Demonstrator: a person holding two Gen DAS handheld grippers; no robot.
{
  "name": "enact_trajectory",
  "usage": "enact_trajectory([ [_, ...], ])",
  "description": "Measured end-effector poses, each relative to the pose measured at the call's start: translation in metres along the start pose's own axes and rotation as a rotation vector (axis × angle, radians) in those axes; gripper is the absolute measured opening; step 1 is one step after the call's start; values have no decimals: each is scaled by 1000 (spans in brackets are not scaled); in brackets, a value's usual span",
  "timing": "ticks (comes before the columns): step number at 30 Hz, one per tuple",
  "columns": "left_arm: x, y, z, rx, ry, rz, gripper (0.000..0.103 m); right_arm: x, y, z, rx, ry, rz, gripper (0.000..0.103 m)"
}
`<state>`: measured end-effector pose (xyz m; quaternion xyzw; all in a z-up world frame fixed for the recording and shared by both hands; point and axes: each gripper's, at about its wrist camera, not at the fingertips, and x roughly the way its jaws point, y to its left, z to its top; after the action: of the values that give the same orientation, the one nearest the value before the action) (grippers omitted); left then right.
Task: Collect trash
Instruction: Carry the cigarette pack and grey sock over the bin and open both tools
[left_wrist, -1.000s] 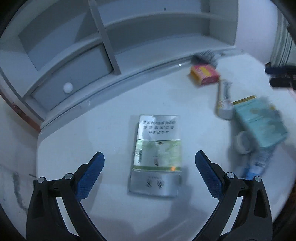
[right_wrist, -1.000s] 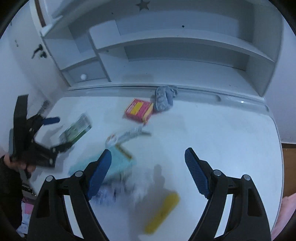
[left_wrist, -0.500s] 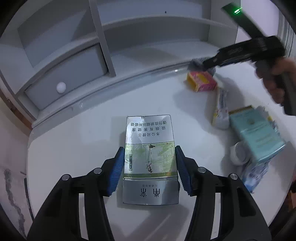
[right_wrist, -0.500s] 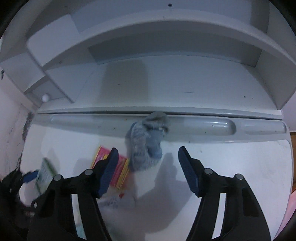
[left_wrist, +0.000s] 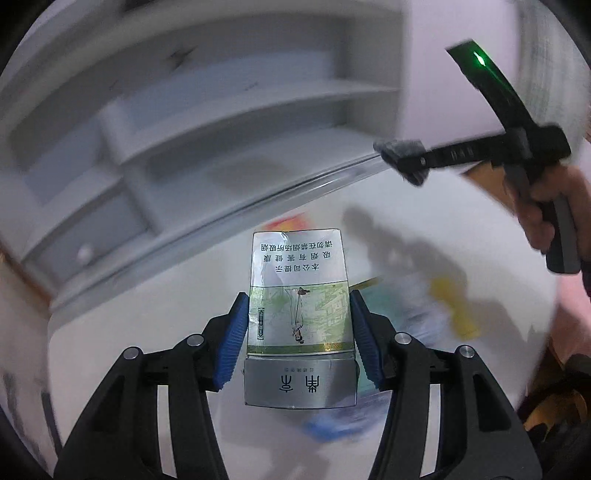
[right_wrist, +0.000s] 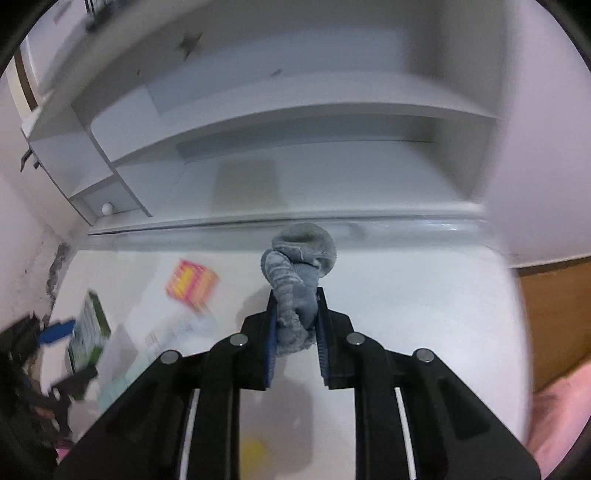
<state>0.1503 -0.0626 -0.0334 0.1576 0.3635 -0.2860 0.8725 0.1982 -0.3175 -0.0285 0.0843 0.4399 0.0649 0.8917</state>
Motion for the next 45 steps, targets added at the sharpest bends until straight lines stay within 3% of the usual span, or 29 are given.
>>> enact_trajectory([
  [5,-15,-94,27,125,-77,-133,53,-98,-84,-81,74,-82,-96,18],
  [7,-18,-149,36,196,-107,-215,53,-135,-120,-124,111,-103,-154,18],
  [13,-6,-303,30,387,-101,-448,53,-198,-227,-276,322,-56,-330,18],
  [15,9,-358,16,446,-60,-520,53,-205,-256,-324,412,-27,-366,18],
  [19,50,-433,-19,544,28,-580,53,-203,-304,-428,608,32,-376,18],
  [23,112,-491,-72,653,176,-576,53,-178,-323,-506,719,114,-365,18],
  [25,151,-510,-101,703,285,-528,53,-159,-330,-541,767,168,-336,18],
  [31,218,-538,-170,710,495,-527,53,-101,-320,-608,839,311,-256,18],
  [36,250,-546,-206,694,647,-565,53,-80,-313,-624,838,377,-188,18],
  [40,257,-549,-207,659,695,-597,54,-70,-313,-625,850,398,-155,18],
  [45,250,-554,-229,717,720,-617,54,-61,-312,-622,841,408,-142,18],
])
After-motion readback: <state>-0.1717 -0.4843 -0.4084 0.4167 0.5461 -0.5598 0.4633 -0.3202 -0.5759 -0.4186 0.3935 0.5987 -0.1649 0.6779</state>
